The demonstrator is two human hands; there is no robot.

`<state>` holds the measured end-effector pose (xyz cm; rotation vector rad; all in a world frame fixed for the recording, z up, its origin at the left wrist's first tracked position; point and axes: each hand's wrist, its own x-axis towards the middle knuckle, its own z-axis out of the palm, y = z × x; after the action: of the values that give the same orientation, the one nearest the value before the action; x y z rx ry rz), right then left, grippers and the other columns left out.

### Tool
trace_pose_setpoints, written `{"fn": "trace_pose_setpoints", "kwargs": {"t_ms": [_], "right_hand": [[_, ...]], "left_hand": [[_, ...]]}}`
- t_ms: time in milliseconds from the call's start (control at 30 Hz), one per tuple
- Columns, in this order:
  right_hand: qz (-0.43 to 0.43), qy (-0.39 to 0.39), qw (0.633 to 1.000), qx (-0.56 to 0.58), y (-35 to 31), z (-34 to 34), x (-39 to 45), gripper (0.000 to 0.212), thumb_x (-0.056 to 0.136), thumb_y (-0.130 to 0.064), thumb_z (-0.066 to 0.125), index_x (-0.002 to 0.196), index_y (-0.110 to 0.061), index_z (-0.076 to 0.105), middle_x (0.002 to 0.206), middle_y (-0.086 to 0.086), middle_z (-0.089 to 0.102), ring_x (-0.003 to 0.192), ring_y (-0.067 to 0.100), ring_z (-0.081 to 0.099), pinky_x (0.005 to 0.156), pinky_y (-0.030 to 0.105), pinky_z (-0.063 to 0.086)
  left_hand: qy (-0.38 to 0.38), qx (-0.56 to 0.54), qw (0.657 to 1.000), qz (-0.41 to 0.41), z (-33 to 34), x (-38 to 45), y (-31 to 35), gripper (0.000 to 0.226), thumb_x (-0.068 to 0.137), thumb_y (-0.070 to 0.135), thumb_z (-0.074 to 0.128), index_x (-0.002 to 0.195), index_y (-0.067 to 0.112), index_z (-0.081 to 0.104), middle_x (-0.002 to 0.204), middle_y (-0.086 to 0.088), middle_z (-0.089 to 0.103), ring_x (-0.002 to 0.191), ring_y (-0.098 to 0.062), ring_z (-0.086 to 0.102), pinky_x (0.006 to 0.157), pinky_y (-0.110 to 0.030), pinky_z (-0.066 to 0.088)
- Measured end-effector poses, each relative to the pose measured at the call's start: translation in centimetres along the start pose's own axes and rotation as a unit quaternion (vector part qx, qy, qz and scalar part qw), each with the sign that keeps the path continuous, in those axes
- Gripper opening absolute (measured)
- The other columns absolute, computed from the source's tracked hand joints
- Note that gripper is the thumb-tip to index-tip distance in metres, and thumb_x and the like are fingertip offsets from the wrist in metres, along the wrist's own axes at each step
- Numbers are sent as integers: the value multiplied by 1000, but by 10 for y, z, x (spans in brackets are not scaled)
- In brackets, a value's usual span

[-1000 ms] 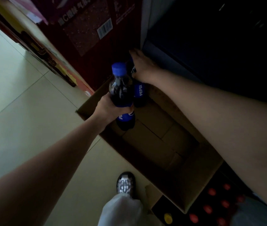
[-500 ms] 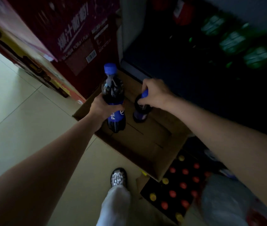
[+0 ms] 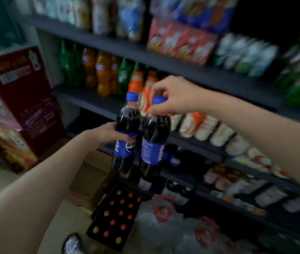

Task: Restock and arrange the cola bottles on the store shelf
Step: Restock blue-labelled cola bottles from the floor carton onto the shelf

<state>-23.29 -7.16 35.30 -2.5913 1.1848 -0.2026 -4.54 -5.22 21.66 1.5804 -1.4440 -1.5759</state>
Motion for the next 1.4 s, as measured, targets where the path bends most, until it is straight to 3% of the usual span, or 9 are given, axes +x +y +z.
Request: {"fn": "trace_pose_setpoints", "kwargs": {"t_ms": [100,233,367,600,700,933,1067,1167,1400], "right_hand": [[44,99,994,-19,-8,-114,-78,7,77,-22,69,79,-15,69,63,-4,57,58,3,49,55,15,38],[131,179,973,-64,5,-218,-170,20,77,-29,65,77,-10,70,64,6,60,56,12,51,43,14,38],[202,183,961,-51,38,-255,-255,22,81,-26,66,75,-5,68,56,5,64,37,9,51,34,15,36],[367,311,875,60,139,-254,-388,19,80,-19,70,74,-1,63,40,2,56,33,17,49,32,18,35],[440,361,819,75,179,-250,-444,23,79,-23,73,76,-4,61,47,6,58,36,18,49,32,20,36],[503,431,748,-46,272,-277,-570,29,80,-28,70,84,0,64,56,6,57,50,15,52,41,20,39],[476,478,729,-115,322,-298,-617,37,80,-29,68,88,7,65,77,18,64,80,30,60,62,34,40],[443,524,724,-67,359,-303,-635,35,83,-27,65,88,8,61,86,26,67,80,35,64,74,46,49],[400,559,726,1,443,-306,-616,27,84,-29,65,82,-5,53,87,19,62,75,35,63,67,51,54]], "left_hand": [[-70,-27,995,60,63,-30,85,68,50,16,79,115,15,59,113,-3,68,102,-16,64,89,-28,50],[-126,-9,982,137,137,-48,182,47,58,13,79,100,24,61,96,6,72,93,-11,65,80,-21,51],[-188,43,964,181,197,-40,259,82,23,37,92,98,20,65,95,3,75,91,-16,69,88,-34,50],[-258,159,921,246,334,-9,350,50,59,11,79,106,15,60,100,-2,71,92,-17,67,79,-27,55],[-255,173,909,282,410,-2,375,45,59,9,81,98,19,61,96,1,68,96,-20,64,82,-29,51],[-194,167,903,344,571,24,427,60,68,5,78,122,13,52,116,0,60,111,-17,54,88,-27,41],[-129,78,925,349,641,37,442,64,70,3,76,127,10,50,127,-4,56,119,-18,49,92,-28,39],[-91,47,933,345,671,41,450,68,71,2,76,130,11,45,133,-8,53,124,-23,48,97,-29,38],[-38,75,933,349,707,69,475,68,69,5,78,129,12,46,133,-8,53,123,-23,49,95,-28,40]]}}
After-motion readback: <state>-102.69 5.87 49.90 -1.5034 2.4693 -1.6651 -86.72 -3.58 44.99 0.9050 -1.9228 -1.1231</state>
